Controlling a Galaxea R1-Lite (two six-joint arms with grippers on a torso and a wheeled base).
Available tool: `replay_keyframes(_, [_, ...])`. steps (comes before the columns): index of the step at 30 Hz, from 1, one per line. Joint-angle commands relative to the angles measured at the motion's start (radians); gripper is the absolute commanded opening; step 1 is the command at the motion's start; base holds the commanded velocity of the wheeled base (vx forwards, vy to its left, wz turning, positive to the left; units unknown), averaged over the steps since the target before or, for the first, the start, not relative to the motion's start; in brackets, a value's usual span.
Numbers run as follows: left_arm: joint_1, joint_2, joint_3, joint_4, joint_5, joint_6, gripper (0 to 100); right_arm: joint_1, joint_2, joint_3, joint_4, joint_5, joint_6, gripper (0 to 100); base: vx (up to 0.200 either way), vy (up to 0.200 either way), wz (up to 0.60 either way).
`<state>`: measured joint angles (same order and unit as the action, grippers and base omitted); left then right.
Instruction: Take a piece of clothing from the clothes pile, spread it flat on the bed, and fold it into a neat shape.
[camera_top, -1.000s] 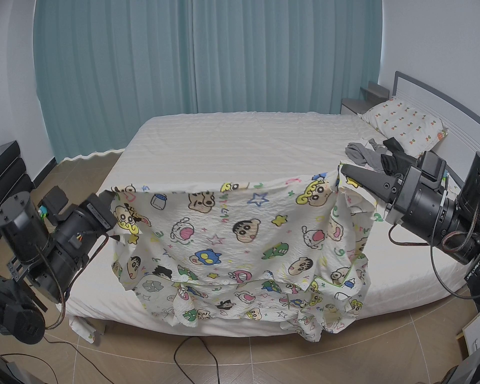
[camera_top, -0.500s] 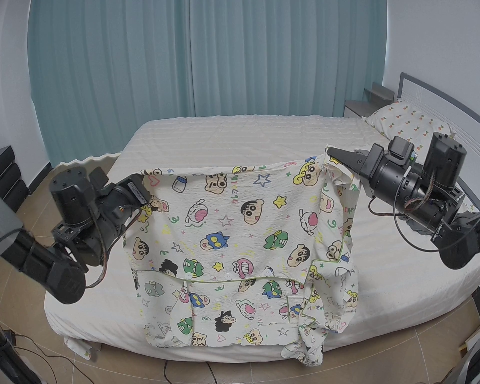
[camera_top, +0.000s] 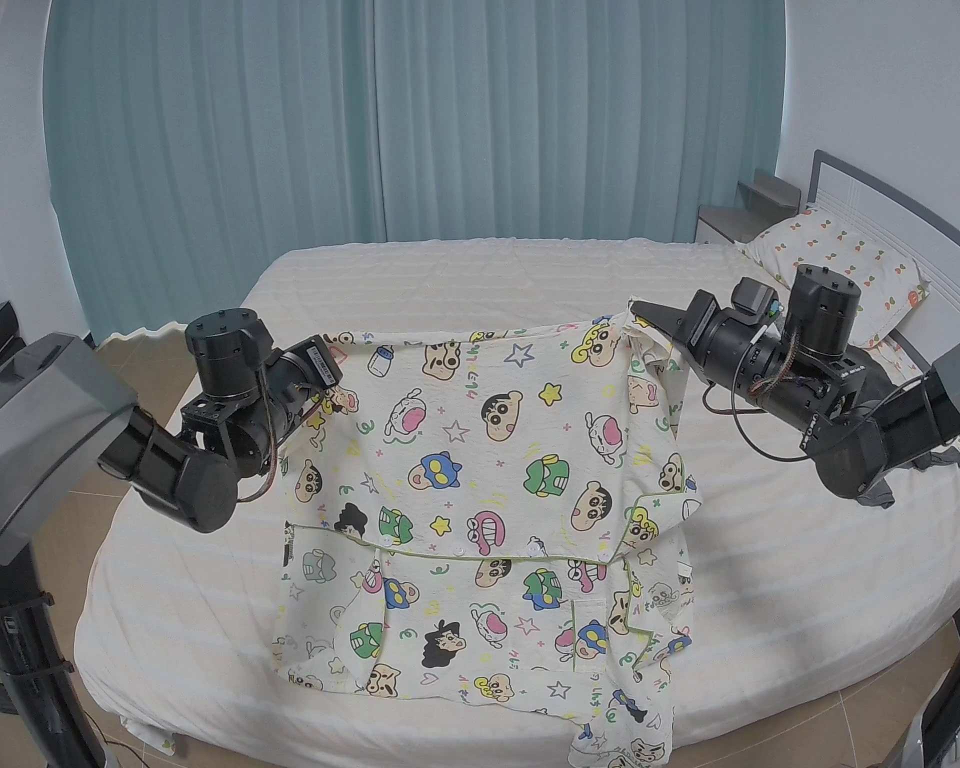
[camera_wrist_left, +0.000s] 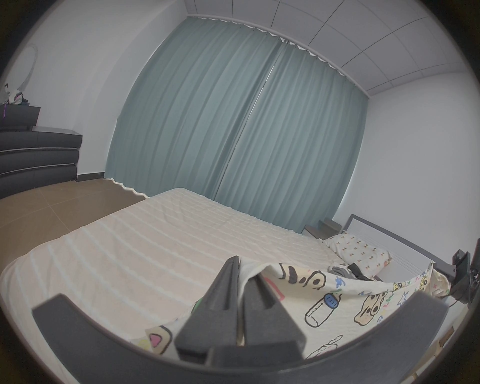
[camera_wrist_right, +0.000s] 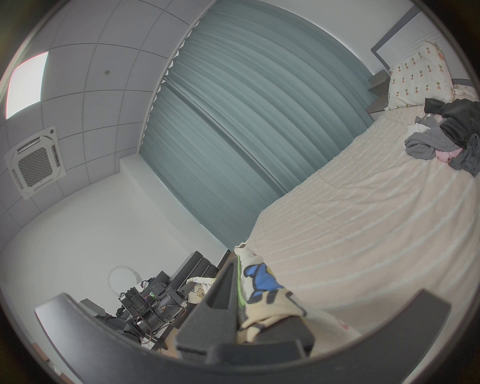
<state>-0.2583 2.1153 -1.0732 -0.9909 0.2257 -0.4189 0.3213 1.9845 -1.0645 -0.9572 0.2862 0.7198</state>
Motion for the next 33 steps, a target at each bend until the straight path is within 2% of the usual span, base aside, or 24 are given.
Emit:
replay_keyframes(1, [0.031,0.124,-0.114,0.051,0.006,0.002,0,-0.014,0.097,-0.091,0.037,-0.005,-0.002,0,0.000,0.000,0.00])
replay_keyframes(4, [0.039,0.186,-0.194,0.110,0.007,0.002,0,-0.027,0.172,-0.161,0.046,-0.016,-0.002,0,0.000,0.000,0.00])
replay_keyframes(15, [0.057,0.338,-0.390,0.187,0.035,0.005,0,-0.028,0.346,-0.325,0.115,-0.055,-0.002,0,0.000,0.000,0.00])
replay_keyframes(17, [0.062,0.399,-0.499,0.247,0.050,0.008,0,-0.028,0.399,-0.399,0.155,-0.071,-0.002,0,0.000,0.000,0.00])
replay_keyframes(18, [0.062,0.413,-0.525,0.261,0.057,0.008,100,-0.028,0.413,-0.416,0.163,-0.074,-0.002,0,0.000,0.000,0.00])
replay_keyframes(19, [0.065,0.431,-0.559,0.276,0.064,0.008,100,-0.028,0.430,-0.440,0.173,-0.082,-0.002,0,0.000,0.000,0.00])
replay_keyframes(20, [0.065,0.436,-0.568,0.281,0.066,0.008,100,-0.028,0.435,-0.445,0.178,-0.084,-0.002,100,0.000,0.000,0.00])
replay_keyframes(22, [0.071,0.486,-0.640,0.310,0.075,0.011,100,-0.034,0.479,-0.508,0.209,-0.101,-0.002,100,0.000,0.000,0.00])
replay_keyframes(24, [0.071,0.486,-0.640,0.310,0.075,0.011,100,-0.034,0.479,-0.508,0.209,-0.101,-0.002,100,0.000,0.000,0.00])
replay_keyframes(25, [0.076,0.548,-0.720,0.317,0.112,0.020,100,-0.041,0.533,-0.578,0.235,-0.122,-0.002,100,0.000,0.000,0.00])
replay_keyframes(27, [0.082,0.589,-0.772,0.316,0.145,0.045,100,-0.044,0.568,-0.632,0.236,-0.142,-0.002,100,0.000,0.000,0.00])
replay_keyframes(33, [0.100,0.649,-0.872,0.316,0.199,0.071,100,-0.056,0.640,-0.758,0.319,-0.193,-0.002,100,0.000,0.000,0.00])
